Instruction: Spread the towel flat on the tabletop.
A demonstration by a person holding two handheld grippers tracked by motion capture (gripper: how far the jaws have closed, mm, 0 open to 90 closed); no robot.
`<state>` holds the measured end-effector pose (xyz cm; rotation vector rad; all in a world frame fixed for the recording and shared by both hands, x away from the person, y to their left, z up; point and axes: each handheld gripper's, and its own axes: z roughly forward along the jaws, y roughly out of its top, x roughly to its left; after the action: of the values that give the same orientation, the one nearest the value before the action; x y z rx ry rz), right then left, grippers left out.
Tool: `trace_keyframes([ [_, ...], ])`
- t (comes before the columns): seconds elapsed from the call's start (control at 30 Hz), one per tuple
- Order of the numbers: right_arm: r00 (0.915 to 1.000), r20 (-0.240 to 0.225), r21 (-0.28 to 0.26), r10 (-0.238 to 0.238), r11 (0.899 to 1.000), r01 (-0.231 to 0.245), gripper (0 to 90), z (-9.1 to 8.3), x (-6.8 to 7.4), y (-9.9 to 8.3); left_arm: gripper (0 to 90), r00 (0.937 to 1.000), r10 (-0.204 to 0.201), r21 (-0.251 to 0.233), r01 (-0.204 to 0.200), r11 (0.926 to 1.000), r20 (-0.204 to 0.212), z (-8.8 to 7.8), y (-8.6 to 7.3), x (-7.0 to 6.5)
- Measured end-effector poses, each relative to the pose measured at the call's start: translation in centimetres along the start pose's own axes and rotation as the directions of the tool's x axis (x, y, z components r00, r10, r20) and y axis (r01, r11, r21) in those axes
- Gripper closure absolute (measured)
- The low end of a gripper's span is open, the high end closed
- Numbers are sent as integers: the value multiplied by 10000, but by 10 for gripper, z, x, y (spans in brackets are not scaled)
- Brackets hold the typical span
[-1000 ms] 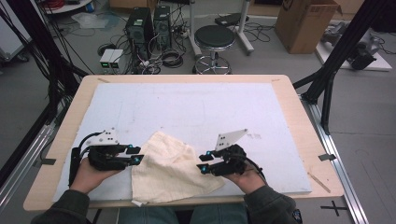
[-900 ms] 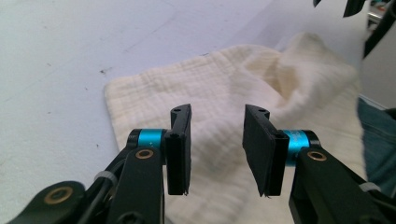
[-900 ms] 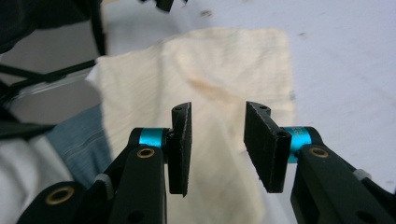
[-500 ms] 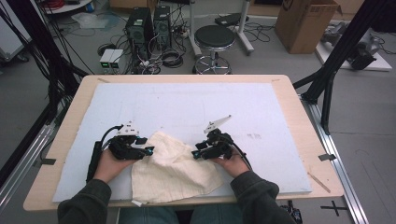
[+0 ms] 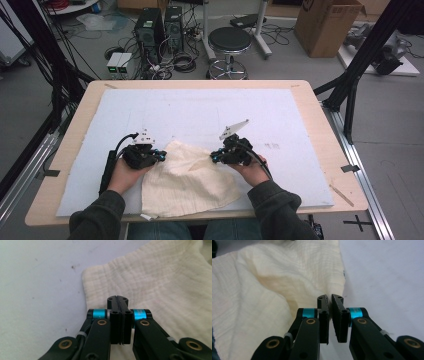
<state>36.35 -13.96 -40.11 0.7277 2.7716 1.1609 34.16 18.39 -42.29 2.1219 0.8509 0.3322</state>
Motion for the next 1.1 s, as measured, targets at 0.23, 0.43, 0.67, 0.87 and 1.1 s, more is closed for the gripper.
trace_keyframes([
  [0.23,9832,1702,-240,-663,9972,714,842,-22,-10,33,890,9974,-274,-594,235,9980,-667,-5,6,3],
  [0.43,9874,1580,-121,-34,9999,53,727,17,-27,38,889,9953,-556,-244,538,9983,-798,-7,0,13],
  [0.67,9935,894,-493,710,9965,-668,629,2,-33,13,889,9955,-683,27,686,9976,-651,-7,-11,17],
  [0.87,9881,1050,-45,1127,9936,-1128,604,5,-42,-18,889,9959,-655,123,664,9977,-629,-6,-11,17],
  [1.1,9917,761,311,1038,9938,-1064,856,13,-40,-25,889,9964,-688,23,690,9976,-496,-7,-11,15],
])
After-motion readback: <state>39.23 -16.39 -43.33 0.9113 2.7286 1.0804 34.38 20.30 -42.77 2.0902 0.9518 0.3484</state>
